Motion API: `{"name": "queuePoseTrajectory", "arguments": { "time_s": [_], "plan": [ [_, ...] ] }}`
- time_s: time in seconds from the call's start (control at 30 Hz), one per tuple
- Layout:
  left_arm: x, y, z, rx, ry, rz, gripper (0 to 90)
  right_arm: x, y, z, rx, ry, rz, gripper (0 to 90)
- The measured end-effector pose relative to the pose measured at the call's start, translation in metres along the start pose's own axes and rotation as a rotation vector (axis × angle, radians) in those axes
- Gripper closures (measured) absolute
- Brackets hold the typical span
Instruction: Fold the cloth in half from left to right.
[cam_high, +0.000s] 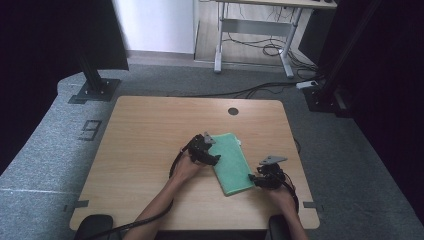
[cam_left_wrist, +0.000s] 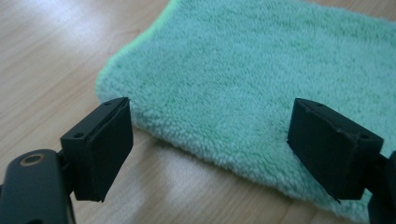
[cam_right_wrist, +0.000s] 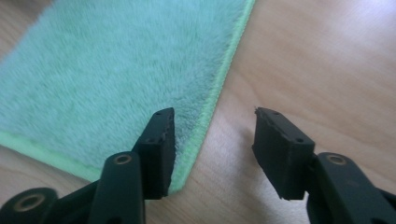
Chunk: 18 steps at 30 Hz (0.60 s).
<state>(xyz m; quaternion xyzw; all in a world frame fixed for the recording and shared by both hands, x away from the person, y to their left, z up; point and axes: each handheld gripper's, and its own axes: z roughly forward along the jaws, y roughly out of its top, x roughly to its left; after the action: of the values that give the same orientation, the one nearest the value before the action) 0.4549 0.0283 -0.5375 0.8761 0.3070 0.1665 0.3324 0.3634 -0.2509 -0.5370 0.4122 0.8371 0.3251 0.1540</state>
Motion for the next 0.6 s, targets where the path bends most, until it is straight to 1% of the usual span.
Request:
{"name": "queuePoseTrajectory", "arguments": {
  "time_s": [0.03,0.07,0.17,0.23,0.27,0.43,0.5,0.6],
  "plan": [
    [-0.001,-0.001,0.001,0.009,0.005,0.004,14.2,0.000,-0.001,0.002,0.005,0.002,-0.003,46.8],
    [0.000,-0.002,0.001,0.017,0.008,0.010,14.2,0.000,-0.002,0.002,-0.002,0.008,-0.001,46.6],
    [0.003,-0.004,0.001,0.023,0.008,-0.002,14.3,0.002,-0.001,0.003,0.001,0.011,-0.004,45.5],
    [0.005,-0.006,0.001,0.026,0.011,-0.011,14.4,0.005,-0.001,0.004,-0.002,0.022,-0.006,44.9],
    [0.007,-0.006,0.000,0.029,0.014,-0.009,14.3,0.006,-0.001,0.004,-0.004,0.030,-0.008,44.6],
    [0.013,-0.009,-0.002,0.033,0.027,-0.021,14.3,0.017,0.001,0.007,-0.005,0.058,-0.038,43.7],
    [0.016,-0.010,-0.003,0.035,0.027,-0.021,14.3,0.021,0.003,0.009,-0.007,0.066,-0.050,43.3],
    [0.020,-0.013,-0.004,0.033,0.026,-0.035,14.4,0.027,0.005,0.011,-0.010,0.075,-0.062,43.2]
  ]
}}
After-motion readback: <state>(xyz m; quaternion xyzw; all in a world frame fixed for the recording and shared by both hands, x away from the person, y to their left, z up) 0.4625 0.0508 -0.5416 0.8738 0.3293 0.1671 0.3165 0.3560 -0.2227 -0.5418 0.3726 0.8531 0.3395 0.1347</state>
